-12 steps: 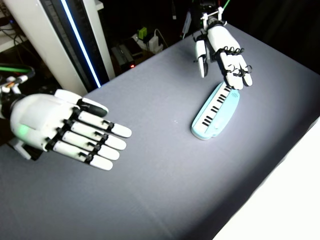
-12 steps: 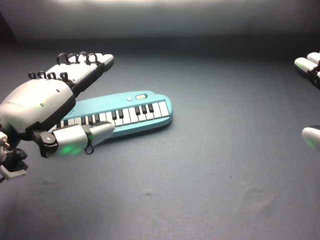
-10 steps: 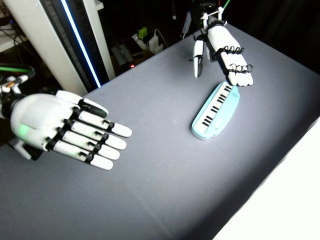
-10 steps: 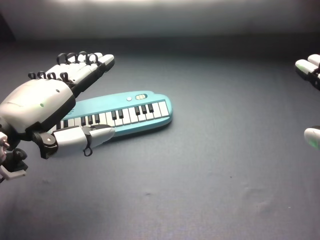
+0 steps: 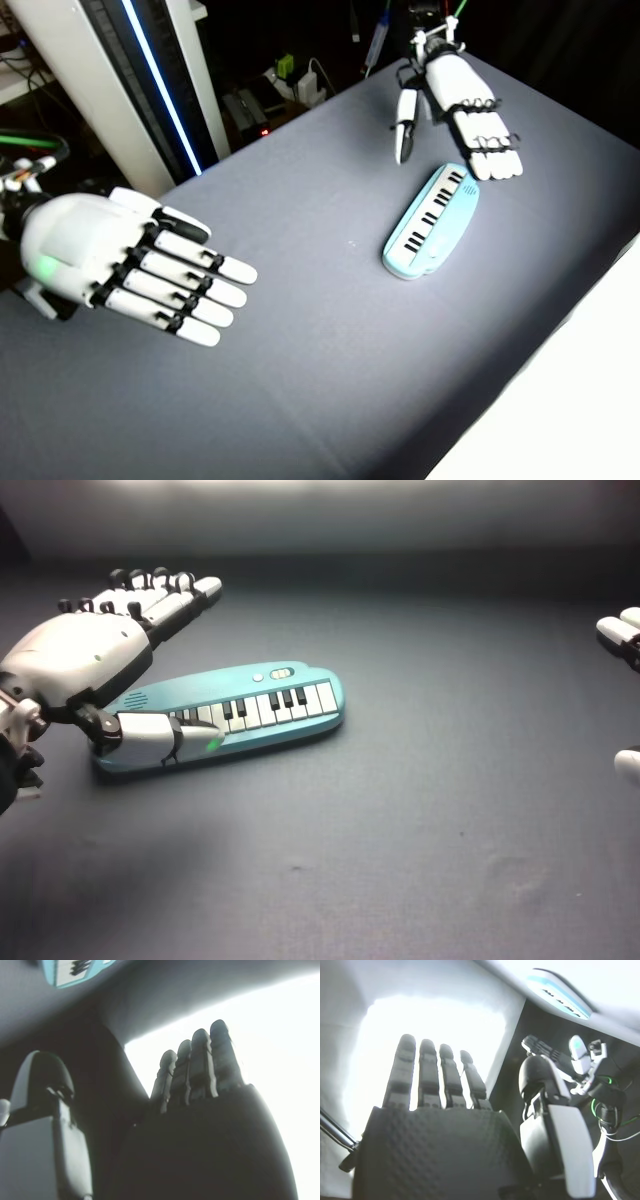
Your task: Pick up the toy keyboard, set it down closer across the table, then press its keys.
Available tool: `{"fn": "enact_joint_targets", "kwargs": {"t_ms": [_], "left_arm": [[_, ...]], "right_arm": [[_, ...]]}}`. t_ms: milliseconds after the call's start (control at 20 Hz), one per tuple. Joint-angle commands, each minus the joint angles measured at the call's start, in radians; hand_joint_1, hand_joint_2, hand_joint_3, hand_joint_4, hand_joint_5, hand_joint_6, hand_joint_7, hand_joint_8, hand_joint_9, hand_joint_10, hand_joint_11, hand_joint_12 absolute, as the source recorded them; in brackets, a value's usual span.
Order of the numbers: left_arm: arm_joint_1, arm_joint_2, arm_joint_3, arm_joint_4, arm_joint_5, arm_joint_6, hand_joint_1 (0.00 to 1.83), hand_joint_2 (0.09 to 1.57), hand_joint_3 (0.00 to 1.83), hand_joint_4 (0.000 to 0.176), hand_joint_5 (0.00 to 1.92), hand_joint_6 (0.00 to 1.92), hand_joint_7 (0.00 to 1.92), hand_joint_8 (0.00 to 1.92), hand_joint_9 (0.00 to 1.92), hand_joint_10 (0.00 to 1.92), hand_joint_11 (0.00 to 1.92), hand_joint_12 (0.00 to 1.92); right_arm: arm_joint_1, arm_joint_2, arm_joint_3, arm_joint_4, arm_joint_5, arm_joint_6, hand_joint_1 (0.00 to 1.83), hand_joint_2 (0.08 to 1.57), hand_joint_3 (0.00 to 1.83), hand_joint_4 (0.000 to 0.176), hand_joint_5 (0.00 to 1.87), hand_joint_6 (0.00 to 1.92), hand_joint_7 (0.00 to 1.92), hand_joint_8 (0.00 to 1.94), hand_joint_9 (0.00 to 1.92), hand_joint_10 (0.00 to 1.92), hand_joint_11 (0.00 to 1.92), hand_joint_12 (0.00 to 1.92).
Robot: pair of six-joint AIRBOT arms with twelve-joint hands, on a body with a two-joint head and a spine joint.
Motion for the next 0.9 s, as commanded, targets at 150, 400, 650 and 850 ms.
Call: {"fn": "enact_joint_targets", "kwargs": {"t_ms": [150,400,650,850], "left_arm": [[-0.046,-0.059,0.074,-0.071,0.086,0.081,0.73,0.91,0.0,0.14,0.0,0.0,0.0,0.0,0.0,0.0,0.0,0.0],[-0.076,-0.109,0.132,-0.13,0.191,0.154,0.73,0.88,0.0,0.162,0.0,0.0,0.0,0.0,0.0,0.0,0.0,0.0],[-0.083,-0.138,0.166,-0.149,0.244,0.167,0.9,0.92,0.0,0.139,0.0,0.0,0.0,0.0,0.0,0.0,0.0,0.0],[-0.083,-0.153,0.182,-0.149,0.276,0.167,1.0,0.98,0.0,0.066,0.0,0.0,0.0,0.0,0.05,0.04,0.0,0.96]], "right_arm": [[-0.009,0.005,-0.004,-0.002,0.126,0.003,0.19,1.36,0.0,0.035,0.0,0.0,0.0,0.0,0.0,0.0,0.0,0.0],[-0.013,0.004,-0.005,0.001,0.126,0.005,0.21,1.36,0.0,0.025,0.0,0.0,0.0,0.0,0.0,0.0,0.0,0.0],[-0.015,0.002,-0.005,0.002,0.127,0.009,0.2,1.36,0.0,0.007,0.0,0.0,0.0,0.0,0.0,0.0,0.0,0.0],[-0.017,0.002,-0.006,0.003,0.127,0.011,0.17,1.36,0.0,0.011,0.0,0.0,0.0,0.0,0.0,0.0,0.0,0.0]]}}
